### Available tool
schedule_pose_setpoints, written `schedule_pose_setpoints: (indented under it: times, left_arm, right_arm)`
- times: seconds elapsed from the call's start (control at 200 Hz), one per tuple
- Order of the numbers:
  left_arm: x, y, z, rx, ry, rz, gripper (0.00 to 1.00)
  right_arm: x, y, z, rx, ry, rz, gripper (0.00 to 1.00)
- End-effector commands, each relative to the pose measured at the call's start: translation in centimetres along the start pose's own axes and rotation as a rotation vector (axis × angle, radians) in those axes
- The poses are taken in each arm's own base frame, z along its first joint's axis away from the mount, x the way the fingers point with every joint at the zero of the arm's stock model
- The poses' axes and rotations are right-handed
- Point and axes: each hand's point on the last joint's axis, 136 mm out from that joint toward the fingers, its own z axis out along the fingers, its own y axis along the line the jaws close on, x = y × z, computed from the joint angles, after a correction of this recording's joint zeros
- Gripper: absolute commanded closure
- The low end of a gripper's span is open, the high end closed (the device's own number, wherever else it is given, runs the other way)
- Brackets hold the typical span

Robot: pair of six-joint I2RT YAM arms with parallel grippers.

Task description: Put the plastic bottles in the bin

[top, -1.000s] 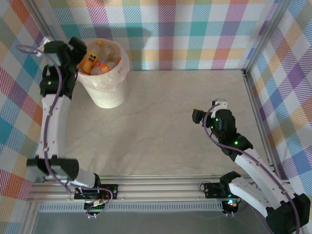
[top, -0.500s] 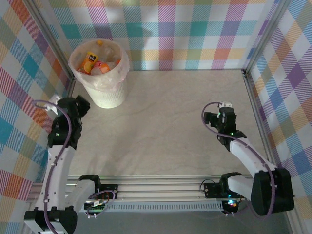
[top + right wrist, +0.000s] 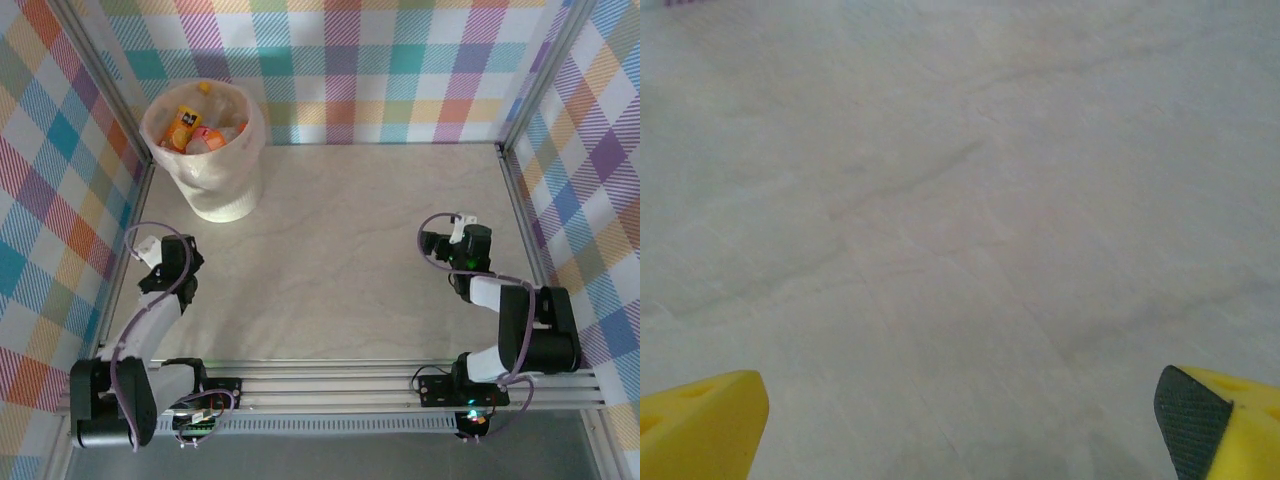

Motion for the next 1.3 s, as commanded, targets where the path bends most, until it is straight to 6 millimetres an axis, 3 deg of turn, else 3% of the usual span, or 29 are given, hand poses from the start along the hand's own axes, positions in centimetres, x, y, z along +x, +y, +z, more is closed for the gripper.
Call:
schedule_pose_setpoints:
  times: [0.0, 0.305, 0.455, 0.69, 0.82, 1.295]
  left_arm:
    - [-1.1, -2.2, 1.1, 0.077, -0.042, 0.013, 0.00]
    - [0.4, -8.6, 4.1, 0.308, -0.002, 0.172, 0.00]
    - [-0.3, -11.5, 3.4, 0.437, -0.120, 0.270, 0.00]
    - [0.8, -12.9, 2.1, 0.519, -0.201, 0.338, 0.00]
    - [2.8, -14.0, 2.3, 0.544, -0.223, 0.413, 0.00]
    - [2.5, -13.7, 2.5, 0.517, -0.224, 0.401, 0.00]
  right_arm:
    - [-1.9, 1.5, 0.4, -0.097, -0.116, -0.049, 0.00]
    - [-1.5, 1.1, 0.5, -0.065, -0.139, -0.042, 0.00]
    - [-1.5, 1.1, 0.4, -0.062, -0.139, -0.046, 0.00]
    - [-1.5, 1.1, 0.5, -0.062, -0.138, -0.047, 0.00]
    - [-1.5, 1.2, 0.5, -0.062, -0.138, -0.049, 0.00]
    - [-1.4, 1.9, 0.8, -0.069, -0.120, -0.087, 0.00]
